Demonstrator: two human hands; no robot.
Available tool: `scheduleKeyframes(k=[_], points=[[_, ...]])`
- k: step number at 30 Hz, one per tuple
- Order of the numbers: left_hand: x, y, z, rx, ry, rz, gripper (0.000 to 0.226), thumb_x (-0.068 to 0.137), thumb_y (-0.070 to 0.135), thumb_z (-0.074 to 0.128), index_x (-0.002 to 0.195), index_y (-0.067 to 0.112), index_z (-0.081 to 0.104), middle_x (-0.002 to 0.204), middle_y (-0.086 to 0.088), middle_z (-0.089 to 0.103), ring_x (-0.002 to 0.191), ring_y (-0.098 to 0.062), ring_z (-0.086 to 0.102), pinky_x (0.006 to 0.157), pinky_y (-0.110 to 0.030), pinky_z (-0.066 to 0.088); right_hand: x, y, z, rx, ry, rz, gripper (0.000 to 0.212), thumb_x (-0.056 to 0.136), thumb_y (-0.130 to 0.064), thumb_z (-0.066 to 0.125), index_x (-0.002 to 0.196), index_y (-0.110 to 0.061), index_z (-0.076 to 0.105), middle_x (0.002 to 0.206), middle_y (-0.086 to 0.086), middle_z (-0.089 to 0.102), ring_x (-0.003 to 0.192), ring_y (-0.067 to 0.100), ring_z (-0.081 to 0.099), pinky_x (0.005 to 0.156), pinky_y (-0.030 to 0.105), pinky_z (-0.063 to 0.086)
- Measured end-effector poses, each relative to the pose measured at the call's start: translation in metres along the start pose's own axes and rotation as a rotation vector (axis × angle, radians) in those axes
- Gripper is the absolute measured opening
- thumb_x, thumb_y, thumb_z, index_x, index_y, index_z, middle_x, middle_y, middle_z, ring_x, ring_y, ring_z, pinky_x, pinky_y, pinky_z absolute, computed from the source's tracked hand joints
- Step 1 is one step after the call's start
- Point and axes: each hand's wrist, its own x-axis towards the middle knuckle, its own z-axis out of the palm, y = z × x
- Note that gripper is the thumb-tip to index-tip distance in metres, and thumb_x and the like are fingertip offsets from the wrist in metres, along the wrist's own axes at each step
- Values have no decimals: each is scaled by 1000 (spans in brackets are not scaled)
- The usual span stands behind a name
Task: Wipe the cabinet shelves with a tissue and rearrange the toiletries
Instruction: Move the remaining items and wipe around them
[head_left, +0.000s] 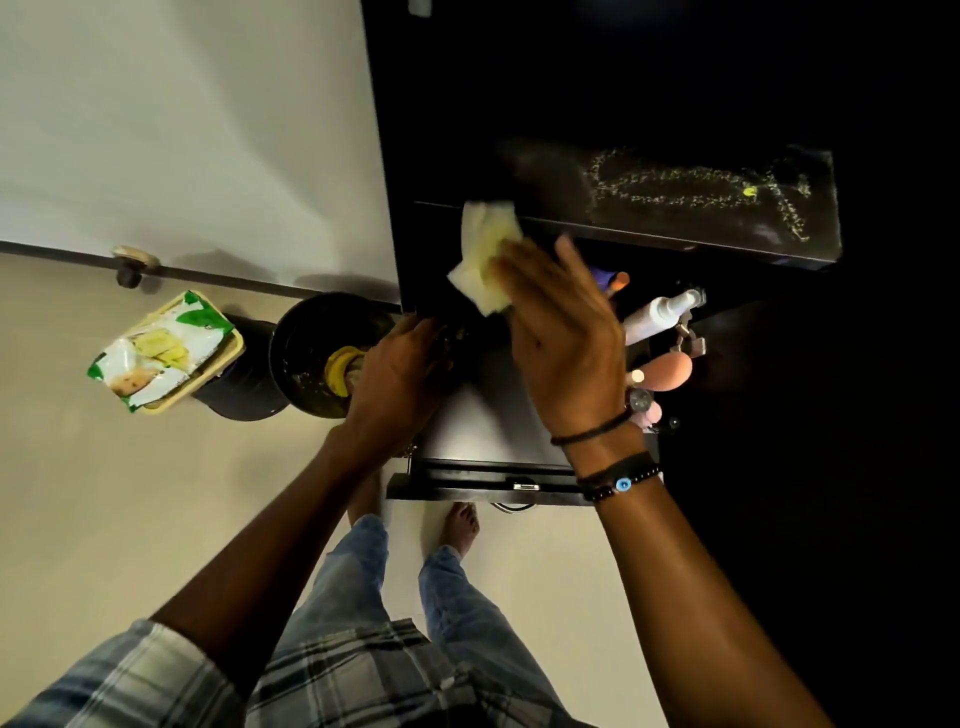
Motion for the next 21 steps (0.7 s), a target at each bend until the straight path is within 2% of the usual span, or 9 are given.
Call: scheduleKeyframes(k=[3, 6, 9, 10, 12, 14, 16, 18, 21], points=[[-12, -14, 2, 25, -30, -25, 41, 86, 17, 64, 125, 7, 55, 120, -14, 58, 98, -28, 60, 77, -32, 46, -44, 0, 21, 28, -194, 13, 30, 85, 0, 52, 109, -2, 70, 117, 13, 68, 111, 24, 63, 111, 34, 36], [-22, -31, 10, 35, -91, -46, 46, 86, 14, 64, 129, 6, 51, 126, -16, 56, 105, -32, 58, 80, -35, 46, -80, 21, 50, 4, -460, 259, 41, 80, -9, 41, 110, -6, 70, 115, 11, 69, 106, 25, 67, 109, 33, 37], [-27, -47, 21, 80, -177, -77, 60, 80, 11, 69, 134, 4, 43, 132, -17, 51, 109, -35, 56, 82, -36, 48, -92, 37, 72, -33, -567, 487, 39, 80, -2, 47, 114, -4, 67, 120, 16, 66, 109, 31, 64, 110, 33, 31], [-28, -51, 24, 86, -199, -90, 64, 79, 10, 70, 136, 3, 41, 135, -17, 49, 111, -35, 56, 83, -38, 49, -95, 40, 79, -54, -595, 496, 38, 83, -1, 50, 117, -3, 65, 124, 18, 63, 112, 32, 62, 111, 33, 29], [-28, -57, 29, 91, -230, -108, 66, 77, 11, 71, 135, 4, 40, 135, -16, 49, 109, -34, 57, 83, -39, 50, -103, 35, 89, -116, -739, 432, 42, 91, -14, 50, 132, -4, 52, 141, 17, 48, 130, 30, 48, 116, 34, 22], [-27, -61, 34, 79, -251, -124, 65, 78, 11, 71, 135, 4, 40, 132, -16, 50, 105, -34, 59, 82, -38, 52, -117, 32, 96, -175, -855, 334, 52, 97, -31, 36, 143, -7, 38, 152, 15, 31, 142, 28, 29, 119, 36, 14], [-27, -65, 36, 68, -260, -148, 68, 79, 10, 69, 139, 4, 36, 135, -17, 49, 106, -35, 59, 84, -40, 52, -124, 37, 99, -218, -863, 300, 59, 97, -38, 22, 145, -6, 34, 154, 15, 28, 144, 27, 25, 119, 37, 11], [-27, -68, 38, 76, -267, -165, 72, 82, 9, 65, 143, 5, 29, 143, -19, 42, 114, -36, 56, 91, -41, 49, -114, 54, 104, -250, -830, 341, 63, 96, -40, 15, 146, -5, 30, 154, 15, 26, 144, 27, 23, 119, 37, 8], [-26, -71, 39, 56, -258, -164, 72, 82, 7, 64, 144, 3, 27, 147, -18, 37, 129, -34, 44, 101, -42, 41, -76, 95, 123, -321, -796, 406, 60, 98, -34, 20, 149, -3, 19, 157, 17, 16, 146, 29, 15, 119, 38, 7]])
